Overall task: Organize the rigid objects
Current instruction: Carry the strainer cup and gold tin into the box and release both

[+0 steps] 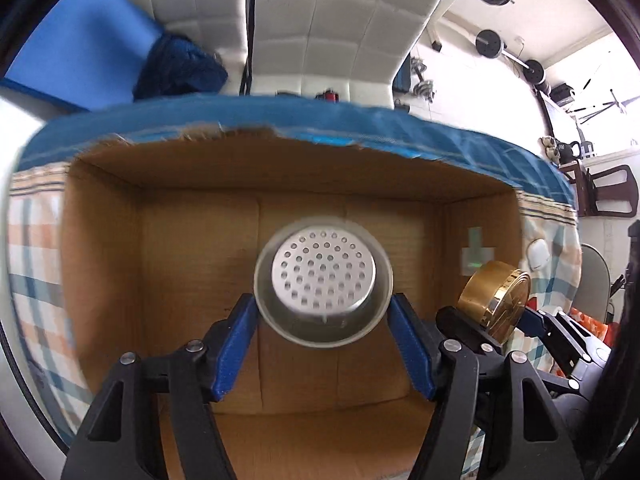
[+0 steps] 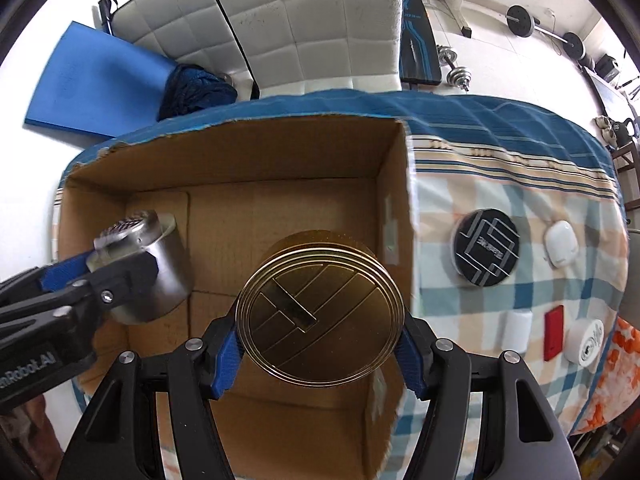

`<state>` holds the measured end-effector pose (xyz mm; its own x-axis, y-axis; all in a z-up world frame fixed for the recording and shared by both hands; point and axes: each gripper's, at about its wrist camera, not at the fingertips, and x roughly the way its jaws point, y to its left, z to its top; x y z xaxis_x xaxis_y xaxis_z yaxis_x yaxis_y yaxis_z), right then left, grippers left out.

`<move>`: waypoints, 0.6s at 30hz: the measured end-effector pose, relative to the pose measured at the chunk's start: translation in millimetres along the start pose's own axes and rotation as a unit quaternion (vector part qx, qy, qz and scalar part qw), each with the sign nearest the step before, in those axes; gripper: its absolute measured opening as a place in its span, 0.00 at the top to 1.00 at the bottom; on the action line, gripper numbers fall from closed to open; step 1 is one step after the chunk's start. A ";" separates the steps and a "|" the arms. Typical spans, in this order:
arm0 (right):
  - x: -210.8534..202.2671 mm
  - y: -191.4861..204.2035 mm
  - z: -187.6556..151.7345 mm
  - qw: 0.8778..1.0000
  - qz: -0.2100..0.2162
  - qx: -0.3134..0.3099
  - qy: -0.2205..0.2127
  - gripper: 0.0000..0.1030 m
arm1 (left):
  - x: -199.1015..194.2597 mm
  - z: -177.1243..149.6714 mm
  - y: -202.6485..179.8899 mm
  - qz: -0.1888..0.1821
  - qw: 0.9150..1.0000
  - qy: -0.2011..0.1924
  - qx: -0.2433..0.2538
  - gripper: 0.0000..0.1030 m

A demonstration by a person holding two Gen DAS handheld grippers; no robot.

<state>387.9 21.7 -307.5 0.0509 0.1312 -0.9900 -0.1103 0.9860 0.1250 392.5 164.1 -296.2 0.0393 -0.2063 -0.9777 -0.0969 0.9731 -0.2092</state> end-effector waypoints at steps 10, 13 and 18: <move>55.4 34.3 16.4 0.999 -0.024 -0.019 0.012 0.35 | 56.1 15.5 21.4 -0.056 0.997 0.054 -0.022 0.67; 64.5 31.5 21.1 0.999 -0.028 -0.015 0.008 0.35 | 57.9 17.6 29.8 -0.076 0.994 0.065 -0.039 0.66; 89.3 29.9 27.0 0.999 -0.029 -0.016 0.025 0.35 | 52.4 14.0 27.8 -0.066 0.996 0.060 -0.031 0.66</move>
<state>415.9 65.7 -390.4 0.0077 0.0686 -0.9976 -0.1407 0.9878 0.0668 405.8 181.8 -353.0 -0.0620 -0.3463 -0.9361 -0.1592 0.9293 -0.3332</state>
